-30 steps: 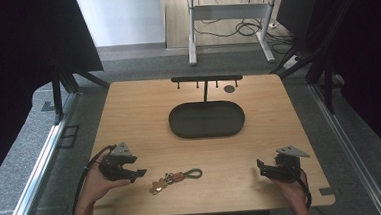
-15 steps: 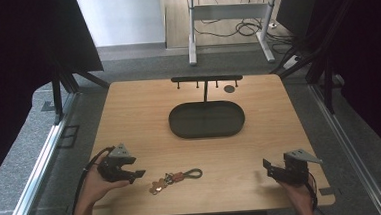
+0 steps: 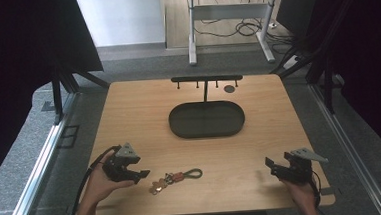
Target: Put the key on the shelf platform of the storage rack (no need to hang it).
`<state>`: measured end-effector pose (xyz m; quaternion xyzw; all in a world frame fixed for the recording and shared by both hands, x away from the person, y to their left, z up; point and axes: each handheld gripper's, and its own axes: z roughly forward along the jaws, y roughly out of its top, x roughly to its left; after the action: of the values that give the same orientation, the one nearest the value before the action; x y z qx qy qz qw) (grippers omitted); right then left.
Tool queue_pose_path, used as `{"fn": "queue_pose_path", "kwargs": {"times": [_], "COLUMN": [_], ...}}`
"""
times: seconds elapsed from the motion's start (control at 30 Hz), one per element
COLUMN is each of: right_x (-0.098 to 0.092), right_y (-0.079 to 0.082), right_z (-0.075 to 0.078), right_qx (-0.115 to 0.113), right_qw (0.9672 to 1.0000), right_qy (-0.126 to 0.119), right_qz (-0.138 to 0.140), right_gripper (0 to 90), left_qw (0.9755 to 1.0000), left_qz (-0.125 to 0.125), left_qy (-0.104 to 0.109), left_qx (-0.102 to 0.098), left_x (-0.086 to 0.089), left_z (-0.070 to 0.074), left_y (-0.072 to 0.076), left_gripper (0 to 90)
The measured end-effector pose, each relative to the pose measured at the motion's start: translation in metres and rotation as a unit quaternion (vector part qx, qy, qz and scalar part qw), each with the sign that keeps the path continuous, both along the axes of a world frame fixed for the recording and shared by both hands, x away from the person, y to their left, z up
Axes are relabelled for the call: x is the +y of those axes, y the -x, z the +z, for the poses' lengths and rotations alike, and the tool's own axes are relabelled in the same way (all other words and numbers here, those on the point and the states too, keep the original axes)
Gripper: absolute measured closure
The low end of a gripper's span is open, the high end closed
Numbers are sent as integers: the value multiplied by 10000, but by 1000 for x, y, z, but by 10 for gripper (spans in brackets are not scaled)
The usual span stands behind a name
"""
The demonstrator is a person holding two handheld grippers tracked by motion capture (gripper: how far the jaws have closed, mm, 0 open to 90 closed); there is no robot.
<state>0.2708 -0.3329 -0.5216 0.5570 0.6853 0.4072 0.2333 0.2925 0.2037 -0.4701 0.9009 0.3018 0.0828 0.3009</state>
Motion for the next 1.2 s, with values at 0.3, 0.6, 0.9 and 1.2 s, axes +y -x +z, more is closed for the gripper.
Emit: {"fn": "queue_pose_path", "kwargs": {"times": [0.3, 0.6, 0.9, 1.2], "right_x": [5, 9, 9, 8], "right_y": [6, 6, 8, 8], "right_z": [-1, -3, -2, -2], "right_qx": [11, 33, 10, 32], "right_qw": [9999, 9997, 9997, 9997], "right_qy": [122, 197, 164, 184], "right_qz": [0, 121, 169, 184], "right_gripper": [202, 211, 220, 225], "left_qw": [9993, 9979, 9948, 9909], "left_qz": [-341, -643, -1013, -1286], "left_qy": [164, 121, -82, -361], "left_qx": [-23, -5, 82, 175], "left_x": [-2, -11, -29, -50], "left_z": [20, 35, 49, 49], "left_y": [-2, -7, -15, -20], "left_gripper": [367, 366, 367, 373]}}
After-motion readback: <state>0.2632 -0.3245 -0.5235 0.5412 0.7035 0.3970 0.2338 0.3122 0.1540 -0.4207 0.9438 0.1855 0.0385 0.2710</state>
